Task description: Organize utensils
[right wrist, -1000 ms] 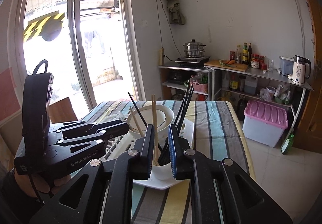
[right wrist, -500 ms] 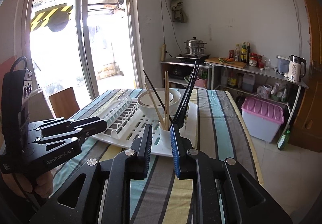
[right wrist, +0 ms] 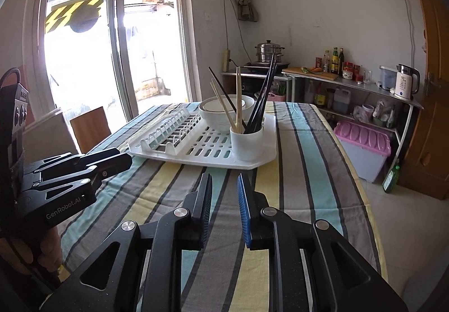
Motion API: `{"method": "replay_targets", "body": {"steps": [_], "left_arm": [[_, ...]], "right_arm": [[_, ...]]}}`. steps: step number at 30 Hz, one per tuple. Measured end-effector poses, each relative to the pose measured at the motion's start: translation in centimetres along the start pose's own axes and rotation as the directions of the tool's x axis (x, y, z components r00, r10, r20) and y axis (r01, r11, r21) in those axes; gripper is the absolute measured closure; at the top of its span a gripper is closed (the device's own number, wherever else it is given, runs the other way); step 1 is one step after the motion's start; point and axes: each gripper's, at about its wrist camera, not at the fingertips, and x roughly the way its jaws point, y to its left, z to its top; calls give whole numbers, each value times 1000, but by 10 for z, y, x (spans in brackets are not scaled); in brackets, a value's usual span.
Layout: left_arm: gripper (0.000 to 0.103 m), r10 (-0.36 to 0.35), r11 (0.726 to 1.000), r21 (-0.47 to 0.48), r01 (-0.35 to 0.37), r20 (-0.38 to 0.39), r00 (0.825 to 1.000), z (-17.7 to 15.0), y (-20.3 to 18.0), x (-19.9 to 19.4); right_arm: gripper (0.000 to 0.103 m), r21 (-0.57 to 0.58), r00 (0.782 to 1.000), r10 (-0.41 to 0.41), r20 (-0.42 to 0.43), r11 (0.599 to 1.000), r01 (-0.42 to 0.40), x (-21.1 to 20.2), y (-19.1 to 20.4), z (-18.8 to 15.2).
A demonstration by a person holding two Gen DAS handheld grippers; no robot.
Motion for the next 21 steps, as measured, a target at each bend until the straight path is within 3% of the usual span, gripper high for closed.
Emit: {"method": "replay_targets", "body": {"steps": [10,21], "left_arm": [[80,42,999,-18,-42,-49,998,-32,5,2],[80,39,999,-23,-41,-67,997,-40,7,11]], "right_arm": [[84,-6,1000,-29,-9,1000,29,-9,4,-20],[84,9,999,-32,-29,999,32,-2,-1,-26]]}}
